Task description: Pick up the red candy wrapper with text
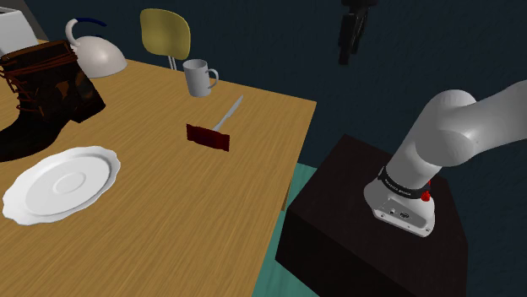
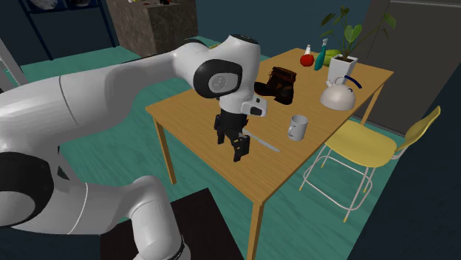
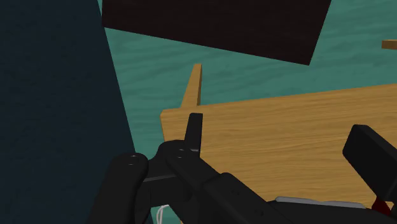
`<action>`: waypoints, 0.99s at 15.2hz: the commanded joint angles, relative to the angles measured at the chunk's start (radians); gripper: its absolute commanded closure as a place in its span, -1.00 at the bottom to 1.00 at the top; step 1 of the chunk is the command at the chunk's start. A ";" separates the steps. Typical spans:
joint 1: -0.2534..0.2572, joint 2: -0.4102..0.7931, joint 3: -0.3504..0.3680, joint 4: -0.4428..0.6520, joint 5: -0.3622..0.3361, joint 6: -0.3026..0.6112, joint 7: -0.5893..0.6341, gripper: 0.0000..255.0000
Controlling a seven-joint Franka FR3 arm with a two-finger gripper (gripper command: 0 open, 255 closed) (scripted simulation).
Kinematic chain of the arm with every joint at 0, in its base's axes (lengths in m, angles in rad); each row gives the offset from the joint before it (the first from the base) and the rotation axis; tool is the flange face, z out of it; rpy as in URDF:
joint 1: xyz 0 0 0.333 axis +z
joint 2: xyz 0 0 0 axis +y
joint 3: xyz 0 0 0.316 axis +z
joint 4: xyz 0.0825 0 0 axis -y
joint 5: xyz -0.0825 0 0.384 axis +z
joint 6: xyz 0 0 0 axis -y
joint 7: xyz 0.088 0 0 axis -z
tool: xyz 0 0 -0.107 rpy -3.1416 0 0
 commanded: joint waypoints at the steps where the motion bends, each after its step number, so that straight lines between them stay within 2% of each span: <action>1: 0.000 0.000 0.000 0.000 0.000 0.000 0.000 -1.00; 8: 0.044 0.167 0.081 0.008 0.092 0.180 0.045 -1.00; 15: 0.082 0.368 0.160 0.074 0.155 0.342 0.084 -1.00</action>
